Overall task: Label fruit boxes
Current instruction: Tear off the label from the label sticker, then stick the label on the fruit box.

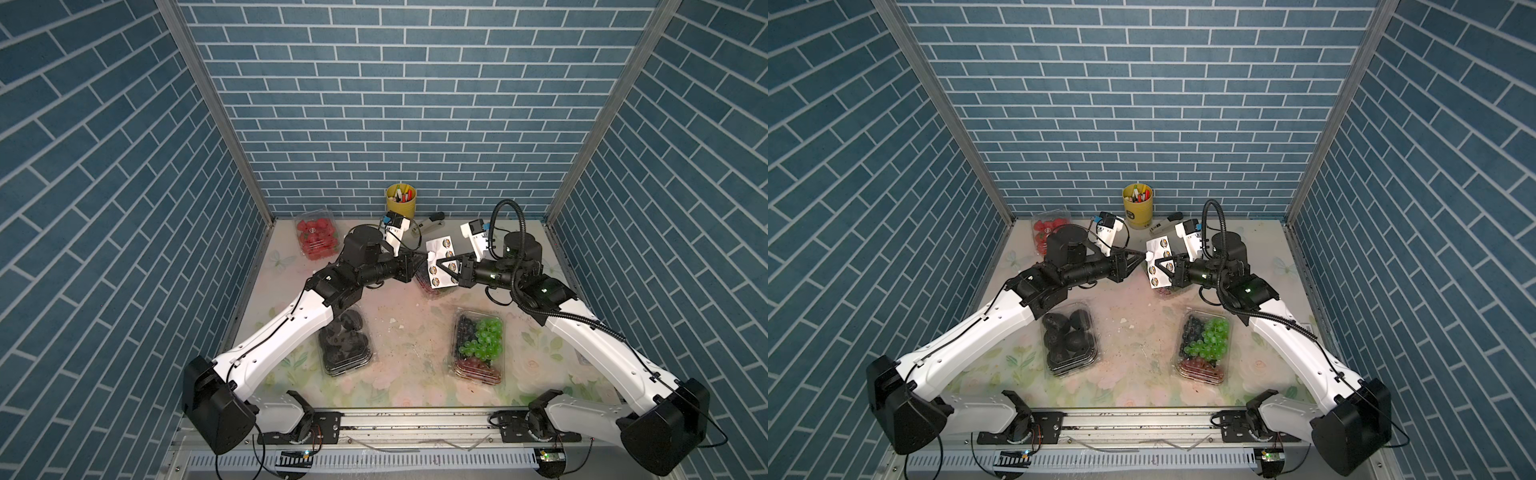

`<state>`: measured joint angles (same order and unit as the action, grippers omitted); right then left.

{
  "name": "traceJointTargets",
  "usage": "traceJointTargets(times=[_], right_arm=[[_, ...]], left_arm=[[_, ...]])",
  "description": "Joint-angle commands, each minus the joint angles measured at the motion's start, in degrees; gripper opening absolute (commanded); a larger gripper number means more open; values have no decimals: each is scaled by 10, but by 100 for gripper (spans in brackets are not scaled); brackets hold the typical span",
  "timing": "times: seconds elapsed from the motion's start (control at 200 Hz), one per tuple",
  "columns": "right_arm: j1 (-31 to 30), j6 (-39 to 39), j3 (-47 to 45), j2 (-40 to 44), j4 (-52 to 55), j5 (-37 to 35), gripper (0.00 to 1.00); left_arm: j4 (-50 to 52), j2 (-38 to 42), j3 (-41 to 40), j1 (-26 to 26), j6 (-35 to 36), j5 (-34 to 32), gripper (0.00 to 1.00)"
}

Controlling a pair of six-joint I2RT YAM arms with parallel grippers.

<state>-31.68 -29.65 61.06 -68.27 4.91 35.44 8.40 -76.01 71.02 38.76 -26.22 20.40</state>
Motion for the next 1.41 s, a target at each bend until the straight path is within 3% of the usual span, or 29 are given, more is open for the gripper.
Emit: traceJointTargets(times=[0.0,0.375,0.635,0.85,1.11,1.4], right_arm=[[-3,21,9,6,-8,-2,0],[-1,59,-5,26,27,-63,0],[5,86,-44,62,50,-143,0],[7,100,-74,81,59,-162,0],[7,105,-101,88,42,-154,0],[7,90,-123,103,19,-126,0]], left_arm=[[-16,3,-7,-2,0,15,18],[68,9,14,-24,57,-63,17],[124,-62,49,-25,125,-204,13],[178,-113,79,-25,152,-308,14],[360,-62,70,-24,114,-437,12],[601,-11,44,4,-16,-544,11]])
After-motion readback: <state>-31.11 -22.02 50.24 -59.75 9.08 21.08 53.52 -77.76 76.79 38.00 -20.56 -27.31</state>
